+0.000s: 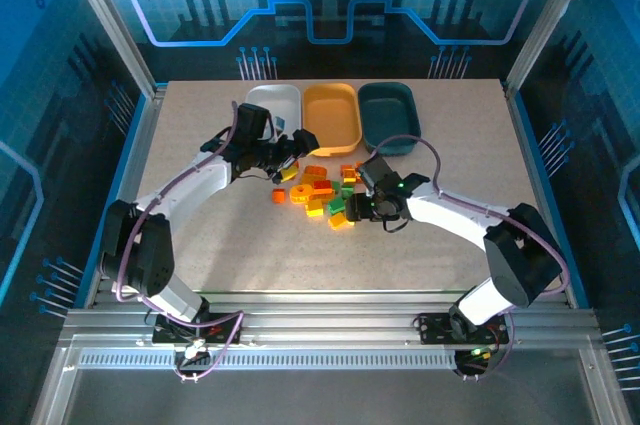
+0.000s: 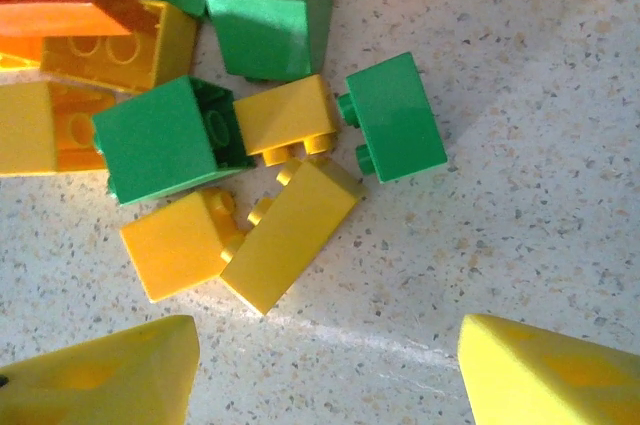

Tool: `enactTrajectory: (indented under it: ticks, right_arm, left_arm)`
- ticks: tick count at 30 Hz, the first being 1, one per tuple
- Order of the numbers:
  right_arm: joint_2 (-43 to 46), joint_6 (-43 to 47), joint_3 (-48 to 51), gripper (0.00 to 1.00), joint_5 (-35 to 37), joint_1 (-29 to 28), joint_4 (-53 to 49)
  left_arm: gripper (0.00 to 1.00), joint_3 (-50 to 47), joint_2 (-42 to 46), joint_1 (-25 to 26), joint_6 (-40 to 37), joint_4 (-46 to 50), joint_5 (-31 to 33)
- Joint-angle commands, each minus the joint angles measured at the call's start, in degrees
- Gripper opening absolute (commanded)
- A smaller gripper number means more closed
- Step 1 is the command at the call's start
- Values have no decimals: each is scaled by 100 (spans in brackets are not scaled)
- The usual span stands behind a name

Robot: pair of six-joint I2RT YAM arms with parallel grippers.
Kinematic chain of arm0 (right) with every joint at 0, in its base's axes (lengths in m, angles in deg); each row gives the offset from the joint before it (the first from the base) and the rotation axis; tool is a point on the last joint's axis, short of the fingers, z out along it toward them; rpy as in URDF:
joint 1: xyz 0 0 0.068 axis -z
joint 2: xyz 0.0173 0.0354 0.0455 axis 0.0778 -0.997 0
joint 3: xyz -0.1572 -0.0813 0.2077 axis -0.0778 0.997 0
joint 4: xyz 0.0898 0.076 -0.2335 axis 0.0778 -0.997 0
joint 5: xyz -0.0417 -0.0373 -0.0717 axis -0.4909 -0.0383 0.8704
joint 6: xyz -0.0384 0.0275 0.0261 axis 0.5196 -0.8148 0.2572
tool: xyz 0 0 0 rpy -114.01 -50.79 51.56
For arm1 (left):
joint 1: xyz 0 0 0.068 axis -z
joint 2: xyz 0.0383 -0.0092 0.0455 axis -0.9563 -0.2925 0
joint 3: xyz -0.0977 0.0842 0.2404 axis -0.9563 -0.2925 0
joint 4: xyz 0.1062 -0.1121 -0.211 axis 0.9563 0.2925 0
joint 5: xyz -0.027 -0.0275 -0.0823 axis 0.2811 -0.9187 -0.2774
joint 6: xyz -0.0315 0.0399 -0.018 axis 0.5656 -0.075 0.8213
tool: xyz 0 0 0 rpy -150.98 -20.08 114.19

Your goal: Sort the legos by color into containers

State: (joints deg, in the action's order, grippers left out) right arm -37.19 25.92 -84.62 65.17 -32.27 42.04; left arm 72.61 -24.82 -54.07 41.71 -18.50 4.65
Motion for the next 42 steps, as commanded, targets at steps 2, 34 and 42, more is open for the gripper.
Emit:
enactTrajectory:
  ticks: [2, 34, 42]
  right_arm:
    - [-517, -275, -280, 69, -177, -35, 157]
    - [131, 54, -278, 30, -18, -14, -62]
    - [9, 847, -1203, 30, 273, 1241, 237]
  left_arm:
    - [93, 34, 181, -2, -43, -26, 13]
    - [93, 131, 86, -2, -160, 91, 45]
    - [94, 143, -400, 112, 196, -371, -836]
